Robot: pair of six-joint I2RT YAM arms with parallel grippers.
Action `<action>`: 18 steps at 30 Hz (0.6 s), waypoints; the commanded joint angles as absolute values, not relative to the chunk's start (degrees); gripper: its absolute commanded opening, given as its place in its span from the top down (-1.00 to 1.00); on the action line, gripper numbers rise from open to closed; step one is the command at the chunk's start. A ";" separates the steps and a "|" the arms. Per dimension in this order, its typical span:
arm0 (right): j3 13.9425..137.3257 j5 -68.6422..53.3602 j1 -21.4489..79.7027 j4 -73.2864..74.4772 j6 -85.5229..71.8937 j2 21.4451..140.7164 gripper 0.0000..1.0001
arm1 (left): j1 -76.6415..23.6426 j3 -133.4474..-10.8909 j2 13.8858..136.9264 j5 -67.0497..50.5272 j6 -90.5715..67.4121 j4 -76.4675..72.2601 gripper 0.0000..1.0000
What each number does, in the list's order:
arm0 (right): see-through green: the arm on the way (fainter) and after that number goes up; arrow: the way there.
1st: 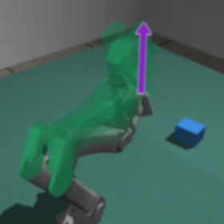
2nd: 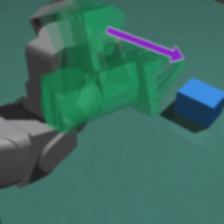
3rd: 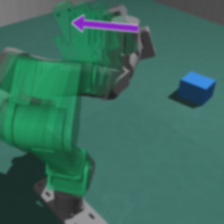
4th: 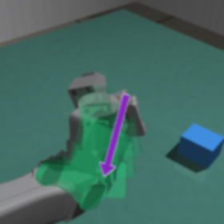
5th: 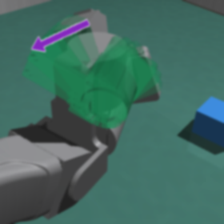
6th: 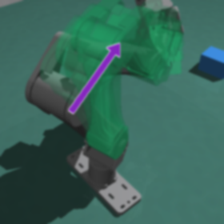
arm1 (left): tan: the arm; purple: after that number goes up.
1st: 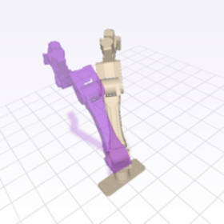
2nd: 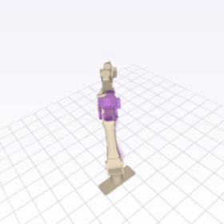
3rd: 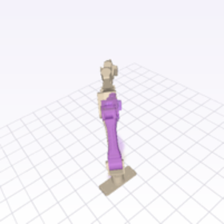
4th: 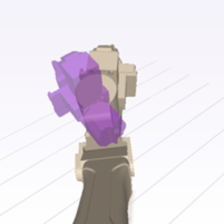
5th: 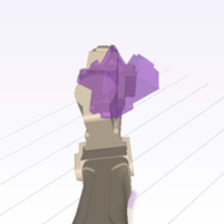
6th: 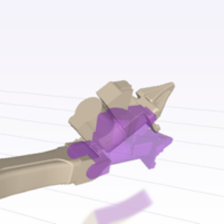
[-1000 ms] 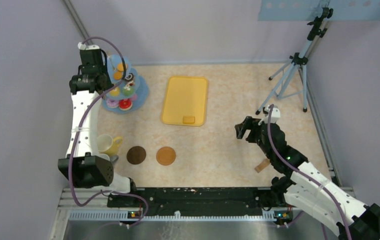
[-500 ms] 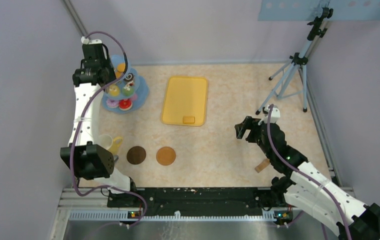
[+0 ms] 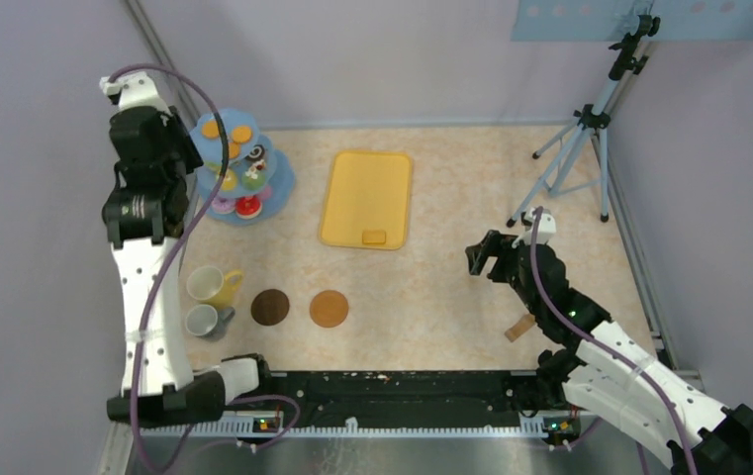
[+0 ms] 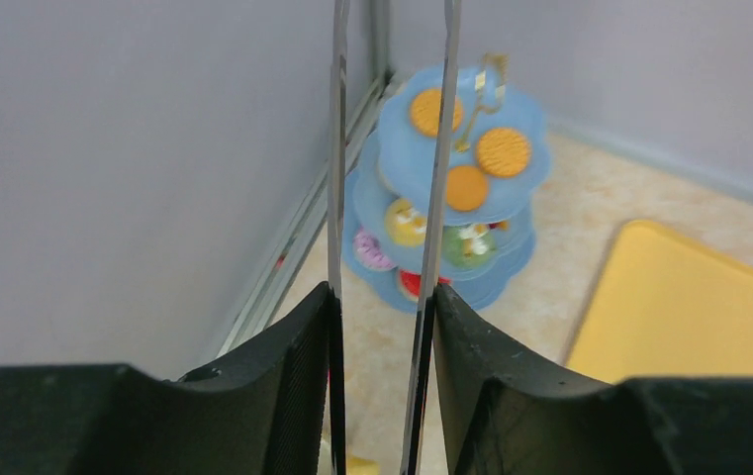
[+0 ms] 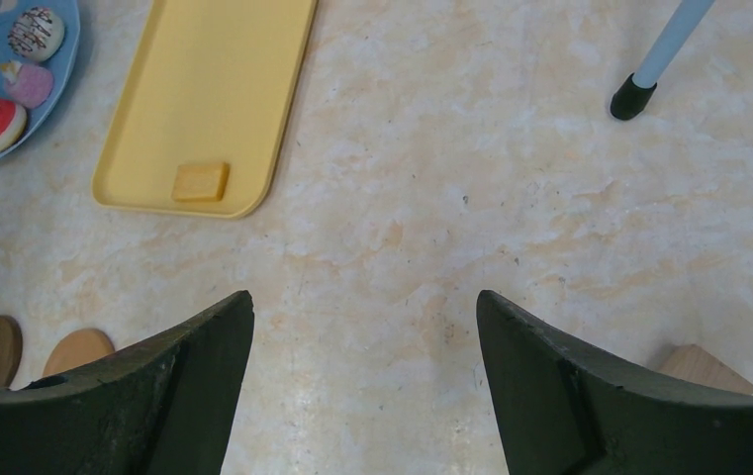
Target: Serve the afternoon tea
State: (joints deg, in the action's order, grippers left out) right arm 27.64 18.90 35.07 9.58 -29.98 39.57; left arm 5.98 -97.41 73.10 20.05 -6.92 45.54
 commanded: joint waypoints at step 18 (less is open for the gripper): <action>28.62 20.36 34.73 9.75 -30.76 38.27 -0.64 | -33.57 -71.70 69.04 3.01 -11.11 47.15 0.07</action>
State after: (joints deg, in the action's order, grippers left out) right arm 27.64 19.66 35.07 10.07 -30.06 38.35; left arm -31.44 -73.06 67.35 2.98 -0.86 45.45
